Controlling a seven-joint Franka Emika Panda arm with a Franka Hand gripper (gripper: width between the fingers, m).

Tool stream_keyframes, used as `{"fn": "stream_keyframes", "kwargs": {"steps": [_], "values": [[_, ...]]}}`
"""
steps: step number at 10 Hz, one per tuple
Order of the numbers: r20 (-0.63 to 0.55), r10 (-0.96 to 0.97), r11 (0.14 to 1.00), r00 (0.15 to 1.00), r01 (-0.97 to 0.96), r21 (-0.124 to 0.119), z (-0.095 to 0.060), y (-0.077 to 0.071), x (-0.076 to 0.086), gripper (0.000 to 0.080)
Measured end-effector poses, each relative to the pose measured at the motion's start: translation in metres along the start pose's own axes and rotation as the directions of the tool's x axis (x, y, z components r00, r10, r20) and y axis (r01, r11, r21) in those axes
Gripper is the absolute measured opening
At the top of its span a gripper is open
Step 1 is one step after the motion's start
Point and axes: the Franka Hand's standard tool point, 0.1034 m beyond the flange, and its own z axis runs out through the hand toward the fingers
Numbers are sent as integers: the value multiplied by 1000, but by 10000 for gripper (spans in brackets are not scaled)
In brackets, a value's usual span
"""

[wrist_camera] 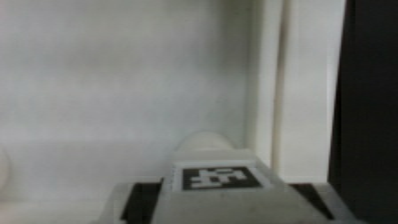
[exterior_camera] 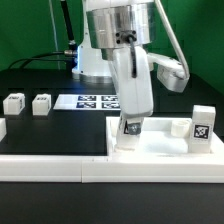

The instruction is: Assemble square table

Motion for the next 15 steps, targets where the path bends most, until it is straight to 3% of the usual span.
{"fn": "stream_keyframes", "kwargs": {"steps": [1, 2, 3, 4, 5, 6, 8, 11, 13, 14, 15], "values": [[-3, 41, 999, 999, -41, 2, 0, 0, 0, 285], [-4, 22, 1000, 1000, -22, 1, 0, 0, 0, 351], [-5, -52, 999, 999, 52, 3, 0, 0, 1, 351], [-10, -210, 978, 978, 210, 13, -1, -1, 6, 550], [-16, -403, 915, 915, 403, 16, -3, -3, 9, 550], [-19, -604, 797, 797, 604, 14, -4, -4, 14, 631], [-20, -693, 721, 721, 693, 7, -3, -3, 13, 648], [-23, -876, 482, 482, 876, -6, -3, -3, 15, 649], [9, -999, 31, 31, 998, -51, -4, -5, 19, 649], [4, -998, 63, 64, 997, -50, -5, -6, 19, 649], [3, -996, 87, 87, 995, -51, -4, -6, 19, 547]]}}
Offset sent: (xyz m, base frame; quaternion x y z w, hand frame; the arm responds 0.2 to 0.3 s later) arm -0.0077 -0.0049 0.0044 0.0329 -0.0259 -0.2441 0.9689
